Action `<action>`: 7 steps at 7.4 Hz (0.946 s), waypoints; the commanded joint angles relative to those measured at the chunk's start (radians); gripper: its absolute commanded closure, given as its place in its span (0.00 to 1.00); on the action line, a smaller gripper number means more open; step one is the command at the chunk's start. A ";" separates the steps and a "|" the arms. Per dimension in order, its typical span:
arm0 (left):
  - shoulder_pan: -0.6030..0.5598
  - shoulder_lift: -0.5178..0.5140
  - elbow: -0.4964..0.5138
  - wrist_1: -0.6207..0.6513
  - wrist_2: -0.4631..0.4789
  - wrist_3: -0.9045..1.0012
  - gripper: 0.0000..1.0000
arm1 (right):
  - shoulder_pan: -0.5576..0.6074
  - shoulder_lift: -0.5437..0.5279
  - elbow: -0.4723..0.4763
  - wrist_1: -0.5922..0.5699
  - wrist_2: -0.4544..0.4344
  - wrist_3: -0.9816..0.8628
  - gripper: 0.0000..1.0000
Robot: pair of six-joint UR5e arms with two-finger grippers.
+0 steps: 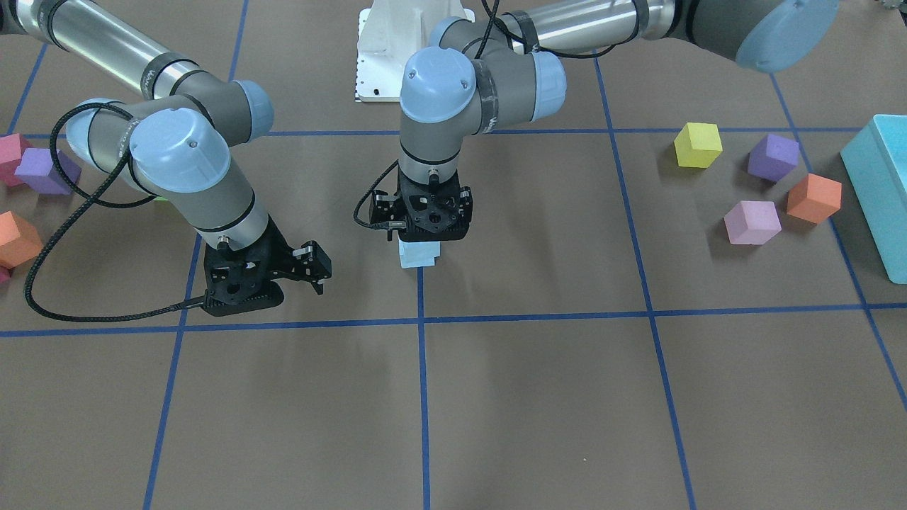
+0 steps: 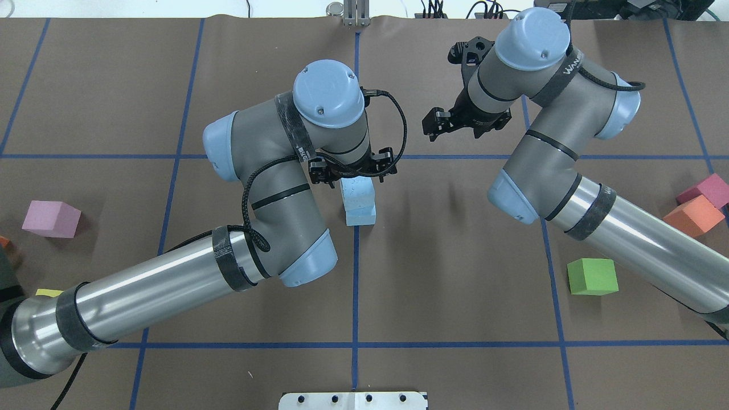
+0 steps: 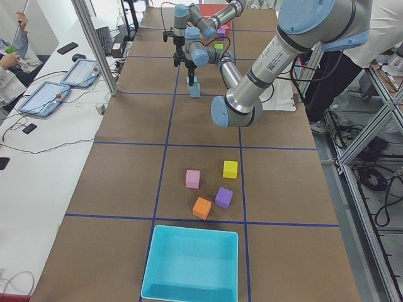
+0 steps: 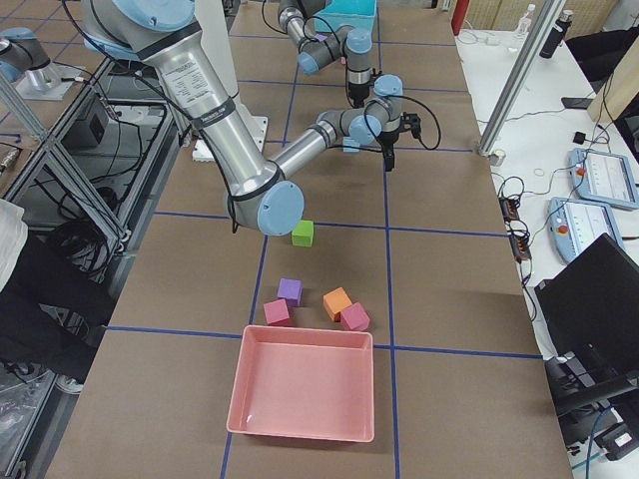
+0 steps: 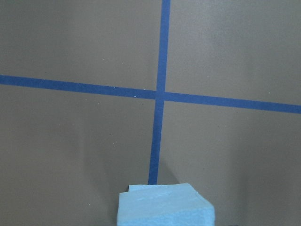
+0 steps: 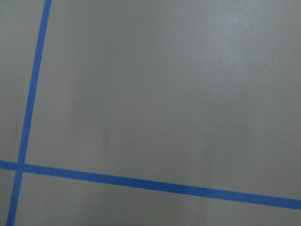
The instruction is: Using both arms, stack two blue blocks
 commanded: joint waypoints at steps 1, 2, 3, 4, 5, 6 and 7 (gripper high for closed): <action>-0.022 0.024 -0.072 0.009 -0.006 0.000 0.01 | 0.000 -0.015 0.005 0.026 -0.036 -0.024 0.00; -0.065 0.057 -0.106 0.009 -0.068 0.003 0.01 | 0.001 -0.053 0.015 0.088 -0.052 -0.024 0.00; -0.143 0.094 -0.141 0.009 -0.152 0.029 0.01 | 0.017 -0.087 0.049 0.124 -0.043 -0.009 0.00; -0.203 0.160 -0.196 0.010 -0.214 0.139 0.01 | 0.050 -0.141 0.092 0.114 -0.028 -0.012 0.00; -0.264 0.236 -0.250 0.026 -0.243 0.243 0.01 | 0.122 -0.201 0.135 0.112 0.039 -0.024 0.00; -0.342 0.287 -0.296 0.091 -0.295 0.406 0.01 | 0.234 -0.265 0.187 0.112 0.141 -0.026 0.00; -0.419 0.345 -0.344 0.166 -0.315 0.616 0.01 | 0.321 -0.334 0.243 0.112 0.212 -0.029 0.00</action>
